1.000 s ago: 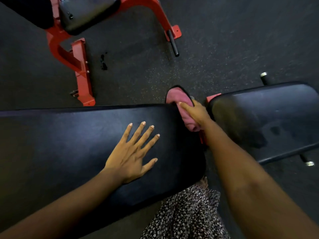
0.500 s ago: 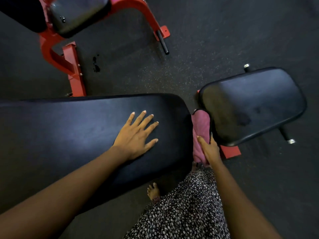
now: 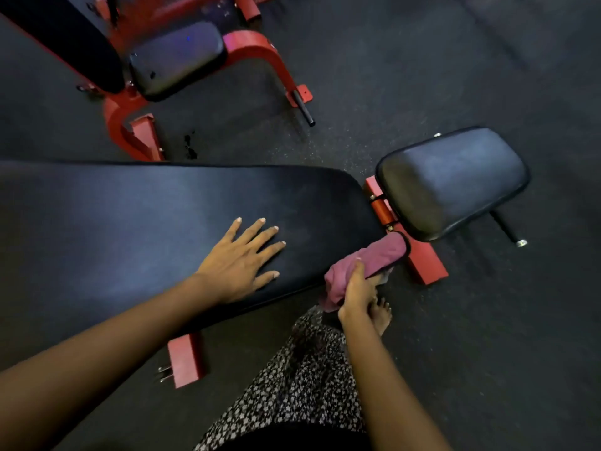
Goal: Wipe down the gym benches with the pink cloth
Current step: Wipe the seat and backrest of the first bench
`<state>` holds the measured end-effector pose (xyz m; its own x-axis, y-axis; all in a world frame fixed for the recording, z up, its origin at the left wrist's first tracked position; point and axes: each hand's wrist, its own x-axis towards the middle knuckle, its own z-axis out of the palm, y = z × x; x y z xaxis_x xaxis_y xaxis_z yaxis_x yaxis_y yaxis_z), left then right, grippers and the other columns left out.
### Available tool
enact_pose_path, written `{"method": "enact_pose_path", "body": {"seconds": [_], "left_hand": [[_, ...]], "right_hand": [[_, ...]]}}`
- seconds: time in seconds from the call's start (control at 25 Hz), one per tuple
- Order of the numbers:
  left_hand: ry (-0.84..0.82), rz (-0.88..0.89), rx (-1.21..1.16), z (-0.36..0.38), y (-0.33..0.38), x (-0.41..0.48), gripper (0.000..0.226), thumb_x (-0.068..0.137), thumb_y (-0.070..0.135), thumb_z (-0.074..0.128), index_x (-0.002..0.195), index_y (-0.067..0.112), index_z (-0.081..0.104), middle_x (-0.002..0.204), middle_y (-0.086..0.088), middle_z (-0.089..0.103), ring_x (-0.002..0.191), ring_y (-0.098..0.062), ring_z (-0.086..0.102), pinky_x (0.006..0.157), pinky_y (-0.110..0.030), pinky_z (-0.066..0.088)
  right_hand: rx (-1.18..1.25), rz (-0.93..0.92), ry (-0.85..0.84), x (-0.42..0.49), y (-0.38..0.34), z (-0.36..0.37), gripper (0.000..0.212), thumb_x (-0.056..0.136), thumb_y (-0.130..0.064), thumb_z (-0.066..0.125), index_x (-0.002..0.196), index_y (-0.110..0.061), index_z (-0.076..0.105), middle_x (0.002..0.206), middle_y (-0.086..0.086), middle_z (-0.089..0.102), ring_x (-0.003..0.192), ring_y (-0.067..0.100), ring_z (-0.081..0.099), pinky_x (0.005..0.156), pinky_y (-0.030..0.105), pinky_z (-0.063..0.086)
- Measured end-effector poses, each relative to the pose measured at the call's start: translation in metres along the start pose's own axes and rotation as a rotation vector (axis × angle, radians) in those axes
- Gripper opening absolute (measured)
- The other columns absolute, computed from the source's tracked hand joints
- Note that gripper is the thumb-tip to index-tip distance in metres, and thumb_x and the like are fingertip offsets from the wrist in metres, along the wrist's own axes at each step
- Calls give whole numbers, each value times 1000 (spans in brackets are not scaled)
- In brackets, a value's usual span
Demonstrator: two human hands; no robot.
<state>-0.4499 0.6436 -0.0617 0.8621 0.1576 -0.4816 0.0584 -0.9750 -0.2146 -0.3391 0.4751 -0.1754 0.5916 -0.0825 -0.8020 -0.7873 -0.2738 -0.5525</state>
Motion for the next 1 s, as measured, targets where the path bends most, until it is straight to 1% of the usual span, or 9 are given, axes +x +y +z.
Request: {"method": "enact_pose_path", "body": {"seconds": [0.08, 0.2, 0.28, 0.36, 0.6, 0.72, 0.8, 0.92, 1.0], "left_hand": [[2, -52, -47, -1, -8, -24, 70, 84, 58, 14, 135, 23, 47, 141, -8, 48, 134, -31, 39, 108, -55, 28], [-33, -136, -39, -2, -10, -61, 87, 71, 61, -16, 148, 29, 8, 158, -2, 7, 146, -25, 1, 116, -49, -2], [-21, -154, 7, -2, -8, -70, 88, 69, 60, -22, 148, 29, 0, 159, -2, 0, 146, -25, -5, 116, -49, -5], [9, -156, 22, -1, -6, -69, 83, 74, 60, -18, 149, 28, 1, 159, -3, 3, 146, -26, -3, 116, -52, -3], [14, -162, -38, -6, -5, -70, 60, 96, 54, 21, 148, 24, 19, 157, -4, 15, 145, -23, 7, 116, -49, 2], [408, -287, -438, -6, 13, -102, 54, 93, 46, 28, 133, 17, 48, 142, -7, 45, 137, -23, 34, 115, -44, 16], [735, -444, -697, -1, 42, -137, 46, 91, 38, 36, 122, 12, 58, 126, -7, 58, 124, -20, 46, 112, -35, 25], [1154, -994, -1170, 5, 101, -177, 27, 92, 20, 51, 116, 10, 59, 114, 0, 59, 104, -6, 53, 97, -11, 37], [1422, -1436, -1591, 1, 114, -180, 28, 94, 18, 50, 122, 13, 53, 119, -3, 56, 107, -9, 53, 99, -20, 41]], "right_hand": [[-5, -32, -54, -21, 7, 4, 76, 91, -40, 53, 149, -23, 8, 144, 22, 33, 125, 39, 42, 100, 44, 36], [-48, -61, -142, -55, 18, 9, 86, 88, -42, 59, 149, -28, 0, 148, 22, 23, 130, 40, 36, 102, 47, 35], [-58, -80, -200, -79, 22, 14, 87, 88, -41, 59, 149, -27, 0, 149, 21, 17, 132, 40, 32, 105, 46, 33], [-86, -113, -251, -101, 29, 18, 88, 87, -41, 60, 150, -25, 0, 150, 22, 13, 132, 39, 32, 106, 43, 33], [-243, -318, -488, -154, 49, 10, 87, 86, -35, 64, 149, -26, 5, 149, 19, 14, 134, 34, 30, 108, 36, 30], [-353, -594, -715, -165, 44, -13, 80, 79, -38, 69, 139, -42, 16, 148, 7, 26, 135, 22, 32, 112, 34, 28], [-471, -773, -872, -163, 27, -24, 76, 72, -45, 68, 136, -38, 29, 142, 0, 37, 130, 14, 39, 112, 34, 32], [-746, -1118, -998, -163, -18, -29, 62, 74, -40, 67, 129, -29, 41, 125, 0, 41, 114, 10, 44, 102, 25, 36], [-875, -1458, -1042, -167, -50, -25, 62, 71, -47, 59, 129, -30, 47, 129, 3, 37, 112, 15, 47, 98, 29, 41]]}}
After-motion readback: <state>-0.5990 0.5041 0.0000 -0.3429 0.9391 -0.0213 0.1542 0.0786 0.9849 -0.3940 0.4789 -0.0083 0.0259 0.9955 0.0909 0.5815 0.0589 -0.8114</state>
